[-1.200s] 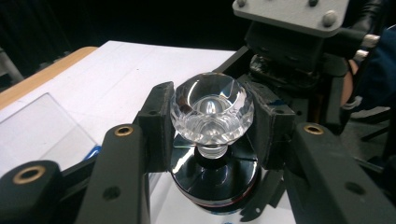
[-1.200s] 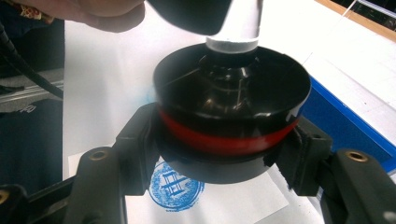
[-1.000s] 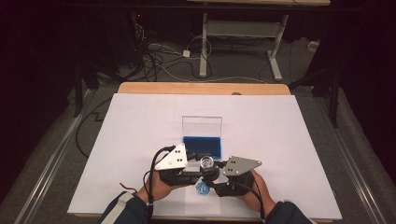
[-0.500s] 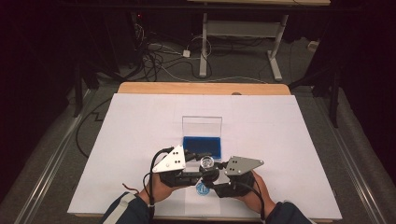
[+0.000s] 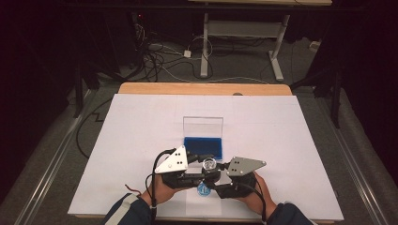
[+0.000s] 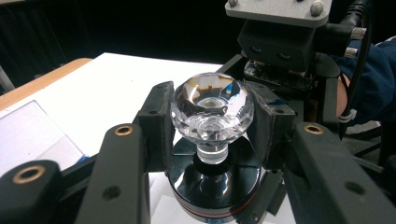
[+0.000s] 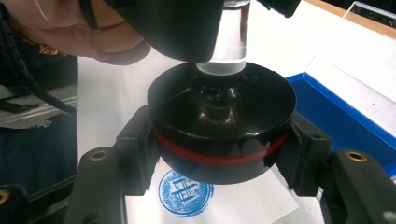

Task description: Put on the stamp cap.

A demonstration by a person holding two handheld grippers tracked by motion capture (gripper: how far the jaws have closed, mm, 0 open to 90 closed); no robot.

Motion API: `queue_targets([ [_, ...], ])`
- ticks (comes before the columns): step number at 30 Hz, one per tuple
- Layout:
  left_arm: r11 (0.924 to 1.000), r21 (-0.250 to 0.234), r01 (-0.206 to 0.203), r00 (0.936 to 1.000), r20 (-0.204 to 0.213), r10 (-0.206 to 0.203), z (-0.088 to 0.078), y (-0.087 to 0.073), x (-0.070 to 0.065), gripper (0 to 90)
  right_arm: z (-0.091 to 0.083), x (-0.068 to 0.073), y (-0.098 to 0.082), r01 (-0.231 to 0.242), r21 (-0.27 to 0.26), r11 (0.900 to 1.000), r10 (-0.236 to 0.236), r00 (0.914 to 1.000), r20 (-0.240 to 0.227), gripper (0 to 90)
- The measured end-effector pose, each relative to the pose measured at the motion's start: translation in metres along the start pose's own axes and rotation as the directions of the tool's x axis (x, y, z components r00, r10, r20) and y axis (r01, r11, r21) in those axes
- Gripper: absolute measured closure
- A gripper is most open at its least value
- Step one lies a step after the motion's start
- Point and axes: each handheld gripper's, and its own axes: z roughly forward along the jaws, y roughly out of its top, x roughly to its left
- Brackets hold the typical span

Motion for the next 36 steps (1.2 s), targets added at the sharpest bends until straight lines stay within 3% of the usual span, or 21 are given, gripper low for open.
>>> queue_targets([
  [15, 0.9995, -0.029, 0.011, 0.9999, -0.006, -0.011, -0.0003, -0.0034, -0.0006, 54.2, -0.0021, 0.0011, -0.0005, -0.005, -0.008, 1.0, 0.006, 0.9999, 0.013, 38.4],
  [23, 1.0, 0.001, 0.001, 1.0, -0.005, -0.001, 0.0026, -0.0035, -0.0025, 54.1, -0.0005, 0.002, -0.001, -0.001, 0.017, 1.0, 0.001, 0.9999, 0.011, 38.4],
  [36, 0.9995, 0.016, -0.027, 0.9991, -0.031, 0.027, 0.0024, -0.0001, -0.0034, 54.1, 0.0009, 0.0003, -0.0028, 0.002, 0.0, 1.0, -0.002, 0.9999, 0.015, 38.0],
])
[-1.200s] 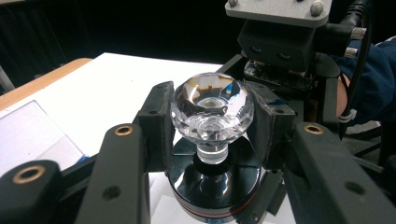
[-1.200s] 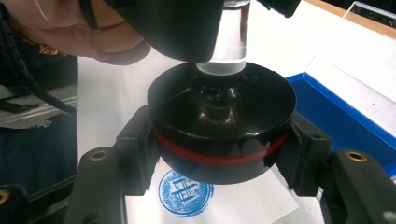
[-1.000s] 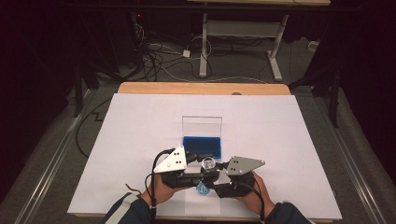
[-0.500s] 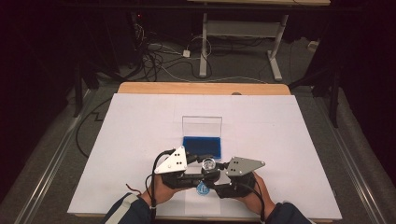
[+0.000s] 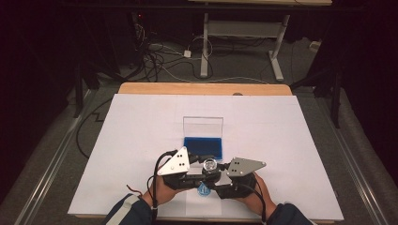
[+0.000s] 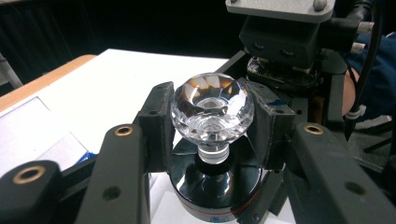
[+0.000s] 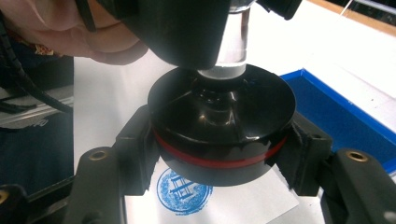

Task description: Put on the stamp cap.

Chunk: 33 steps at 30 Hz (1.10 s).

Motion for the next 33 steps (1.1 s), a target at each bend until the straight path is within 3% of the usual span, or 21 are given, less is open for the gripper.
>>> queue_targets([
  [9, 1.0, -0.002, -0.007, 1.0, -0.003, 0.007, 0.0, 0.002, 0.0, 54.1, 0.0, 0.0, 0.0, 0.001, -0.001, 1.0, -0.001, 1.0, -0.003, 36.9],
  [26, 0.9999, -0.007, -0.014, 0.9997, -0.02, 0.014, -0.009, 0.006, 0.003, 54.1, -0.001, -0.003, -0.004, 0.01, 0.04, 0.999, -0.01, 0.9999, 0.007, 24.9],
  [30, 0.9998, -0.011, -0.016, 0.9995, -0.026, 0.016, -0.012, 0.008, 0.004, 54.1, -0.004, -0.006, -0.004, 0.012, 0.042, 0.999, -0.014, 0.9993, 0.035, 23.2],
  [33, 0.9998, -0.013, -0.015, 0.9995, -0.028, 0.015, -0.015, 0.008, 0.005, 54.1, -0.009, -0.005, -0.004, 0.044, 0.044, 0.998, -0.047, 0.997, 0.062, 23.1],
])
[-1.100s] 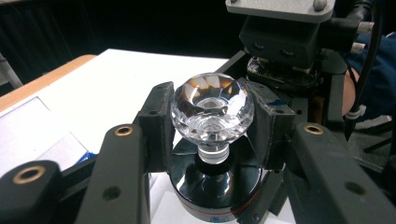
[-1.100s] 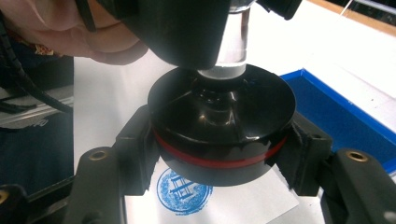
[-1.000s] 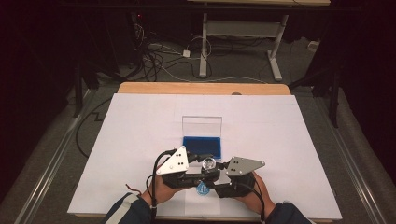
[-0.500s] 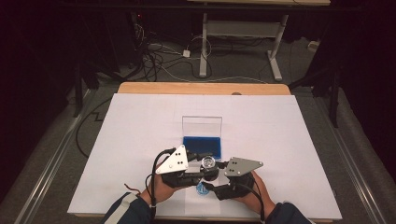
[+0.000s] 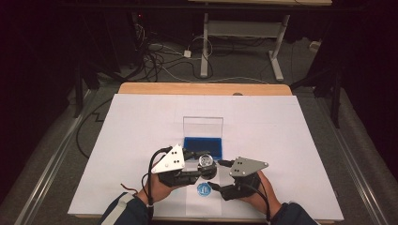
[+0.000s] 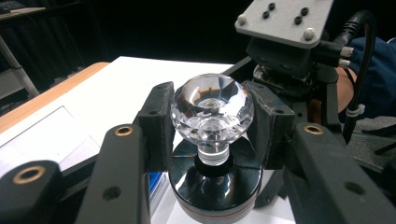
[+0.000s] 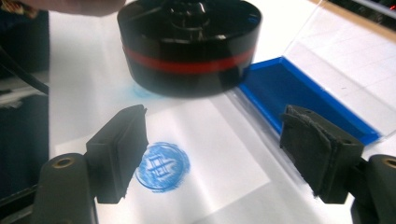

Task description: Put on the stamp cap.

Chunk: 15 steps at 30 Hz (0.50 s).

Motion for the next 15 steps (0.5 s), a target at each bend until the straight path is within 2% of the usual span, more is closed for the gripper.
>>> queue_targets([
  [10, 1.0, -0.005, 0.0, 0.9999, -0.015, 0.0, -0.01, 0.0, 0.005, 54.1, -0.017, -0.005, -0.003, 0.022, -0.029, 0.999, -0.02, 0.9976, 0.067, 20.1],
  [15, 1.0, 0.0, 0.005, 0.9996, -0.028, -0.005, -0.018, -0.002, 0.007, 54.1, -0.031, -0.011, -0.004, 0.027, -0.047, 0.999, -0.021, 0.9917, 0.127, 19.0],
])
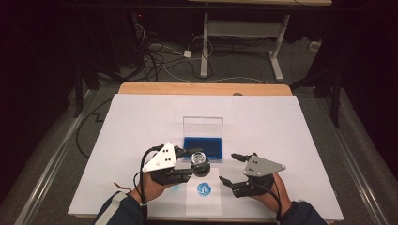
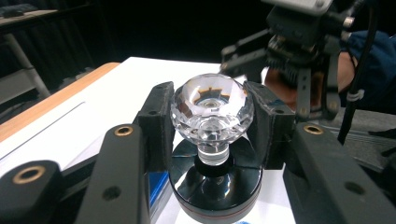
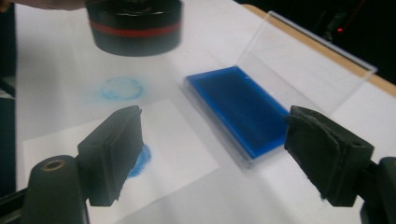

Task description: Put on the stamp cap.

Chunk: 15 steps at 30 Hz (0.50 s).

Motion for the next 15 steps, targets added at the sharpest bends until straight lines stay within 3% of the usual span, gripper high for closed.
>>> queue_targets([
  [9, 1.0, 0.009, 0.0, 0.9995, -0.031, 0.0, -0.013, -0.004, 0.004, 54.1, -0.023, -0.011, -0.006, 0.001, -0.028, 1.0, 0.001, 0.9976, 0.069, 18.8],
  [15, 0.9999, 0.012, 0.006, 0.9984, -0.056, -0.005, -0.022, -0.006, 0.007, 54.1, -0.04, -0.016, -0.016, -0.013, -0.05, 0.999, 0.02, 0.9909, 0.133, 18.5],
])
